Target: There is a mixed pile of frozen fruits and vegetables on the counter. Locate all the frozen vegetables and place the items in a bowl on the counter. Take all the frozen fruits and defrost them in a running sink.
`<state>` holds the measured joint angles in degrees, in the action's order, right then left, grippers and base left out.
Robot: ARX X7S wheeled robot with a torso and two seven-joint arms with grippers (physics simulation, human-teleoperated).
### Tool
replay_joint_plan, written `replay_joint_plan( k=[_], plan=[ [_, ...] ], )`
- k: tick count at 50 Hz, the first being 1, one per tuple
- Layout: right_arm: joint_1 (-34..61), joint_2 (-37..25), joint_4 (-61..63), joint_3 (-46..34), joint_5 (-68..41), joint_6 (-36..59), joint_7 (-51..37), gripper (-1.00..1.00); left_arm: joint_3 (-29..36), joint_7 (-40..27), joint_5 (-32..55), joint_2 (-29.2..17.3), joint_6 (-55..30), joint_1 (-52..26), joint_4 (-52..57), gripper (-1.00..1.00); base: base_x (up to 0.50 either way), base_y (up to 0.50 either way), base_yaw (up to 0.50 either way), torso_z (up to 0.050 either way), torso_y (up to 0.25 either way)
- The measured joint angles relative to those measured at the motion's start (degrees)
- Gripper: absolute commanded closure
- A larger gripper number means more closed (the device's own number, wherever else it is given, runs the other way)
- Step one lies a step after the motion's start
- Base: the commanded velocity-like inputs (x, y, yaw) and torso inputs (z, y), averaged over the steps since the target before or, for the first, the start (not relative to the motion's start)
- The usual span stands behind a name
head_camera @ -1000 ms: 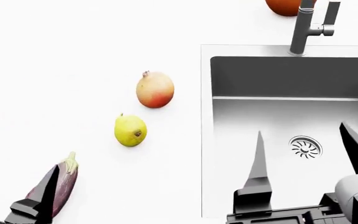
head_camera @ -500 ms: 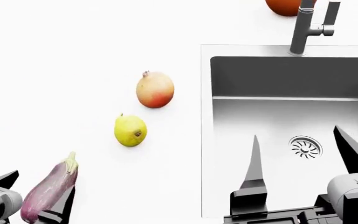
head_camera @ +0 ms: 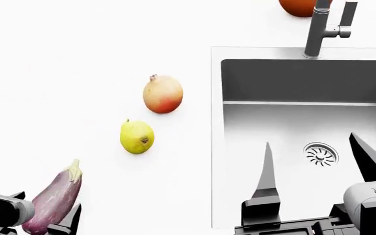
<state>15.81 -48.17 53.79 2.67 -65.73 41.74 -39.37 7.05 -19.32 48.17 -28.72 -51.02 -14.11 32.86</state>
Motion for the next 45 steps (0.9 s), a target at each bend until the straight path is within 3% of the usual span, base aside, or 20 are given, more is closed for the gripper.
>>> replay_joint_plan(
  k=[21,22,45],
  plan=[
    [-0.40,-0.07,-0.33,-0.29,0.20,-0.62,0.24,-1.00,1.32,1.25,-2.12,0.87,2.20,0.49,-5.74,-1.00,0.00,0.00,0.00,0.000,0.000],
    [-0.40,-0.06,-0.35,-0.35,0.24,-0.63,0.26,-1.00,1.27,1.22,-2.05,0.89,2.20,0.50,-5.77,1.00,0.00,0.00,0.00,0.000,0.000],
    [-0.33,-0.07,-0.53,-1.14,0.64,-0.93,0.30,-1.00,-4.81,-3.56,5.65,0.17,-0.53,-0.55,4.24,1.00,0.00,0.00,0.00,0.000,0.000]
  ],
)
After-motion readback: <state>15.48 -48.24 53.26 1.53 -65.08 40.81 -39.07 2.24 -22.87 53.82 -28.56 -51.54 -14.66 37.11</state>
